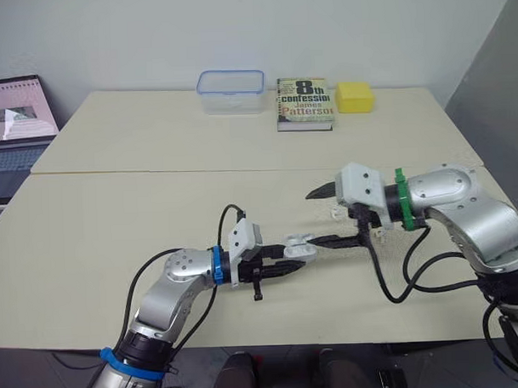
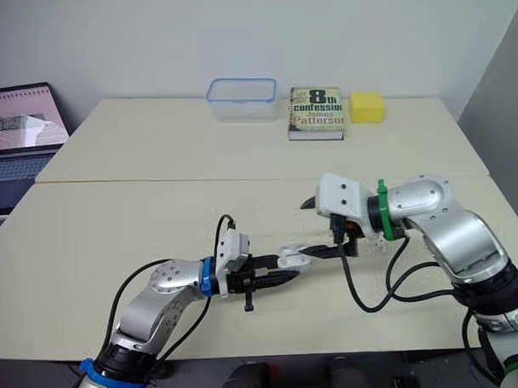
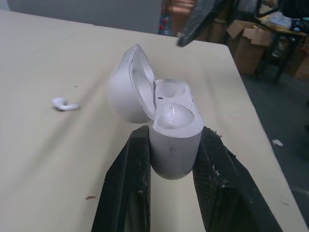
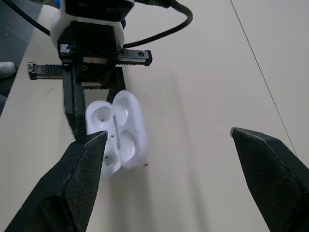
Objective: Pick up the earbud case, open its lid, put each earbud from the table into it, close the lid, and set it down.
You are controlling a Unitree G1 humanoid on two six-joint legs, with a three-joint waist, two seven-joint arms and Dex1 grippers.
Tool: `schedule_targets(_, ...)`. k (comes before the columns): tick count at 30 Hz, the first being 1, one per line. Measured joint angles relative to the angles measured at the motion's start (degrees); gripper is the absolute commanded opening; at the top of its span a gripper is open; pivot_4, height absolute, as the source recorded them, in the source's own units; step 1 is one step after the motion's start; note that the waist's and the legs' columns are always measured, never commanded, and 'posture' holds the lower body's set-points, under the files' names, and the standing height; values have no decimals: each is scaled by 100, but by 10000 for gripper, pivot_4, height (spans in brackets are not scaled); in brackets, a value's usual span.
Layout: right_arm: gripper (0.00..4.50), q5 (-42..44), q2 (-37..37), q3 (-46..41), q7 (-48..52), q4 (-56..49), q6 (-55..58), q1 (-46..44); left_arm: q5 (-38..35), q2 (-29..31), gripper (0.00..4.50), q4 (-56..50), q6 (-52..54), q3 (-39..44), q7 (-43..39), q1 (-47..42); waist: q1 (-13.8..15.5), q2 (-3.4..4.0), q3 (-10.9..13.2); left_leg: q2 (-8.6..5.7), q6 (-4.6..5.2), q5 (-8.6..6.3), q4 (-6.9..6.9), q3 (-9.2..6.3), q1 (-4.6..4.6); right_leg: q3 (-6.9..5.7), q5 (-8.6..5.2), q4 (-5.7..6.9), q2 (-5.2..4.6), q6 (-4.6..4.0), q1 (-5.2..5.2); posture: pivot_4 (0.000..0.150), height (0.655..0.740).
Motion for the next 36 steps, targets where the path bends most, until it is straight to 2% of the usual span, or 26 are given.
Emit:
schedule_targets(3,42682,100,-161,-457,16,-102,-225,460,-7,-32,8114,159,-114,266,200,35,1,0,0,0,0,0,0,0,1,-1,-3,1,0,6,0,1500,7377)
schedule_targets(8,42682,112,-324,-1530,-69,44,-1080,1795,-178,-189,8114,281,-194,695,530,84,23,0,0,-2,0,0,1,3,1,0,-5,0,-1,10,3,1500,7377)
schedule_targets(15,42682,528,-813,-3404,211,115,-1048,3720,-282,-190,8114,497,-261,1224,829,-12,33,0,-1,-2,0,0,1,5,9,0,-9,2,0,17,12,1500,7377)
schedule_targets(22,42682,666,-909,-4229,299,-264,-912,4991,-314,-194,8114,596,-244,1345,909,-165,13,4,-3,2,0,0,1,16,14,8,-11,-1,4,21,14,1500,7377)
schedule_targets(30,42682,420,-1096,-4347,282,-124,-965,5423,-291,-185,8114,808,-368,1342,852,-266,11,3,-3,0,0,0,3,20,13,11,-9,-6,3,24,15,1500,7377)
schedule_targets(31,43841,346,-1098,-4345,261,-48,-1021,5432,-276,-178,8114,857,-388,1342,844,-266,11,3,-2,0,0,0,3,20,13,11,-9,-6,3,25,15,1500,7377)
schedule_targets(32,45000,283,-1098,-4340,227,5,-1054,5417,-264,-171,8114,885,-414,1342,842,-265,10,3,-3,0,0,0,3,20,13,12,-9,-6,3,24,15,1500,7377)
schedule_targets(36,45000,274,-1020,-4142,-80,106,-1052,5038,-234,-159,8114,990,-504,1354,836,-249,-2,3,-3,2,0,0,3,20,16,12,-9,-4,4,24,15,1500,7377)
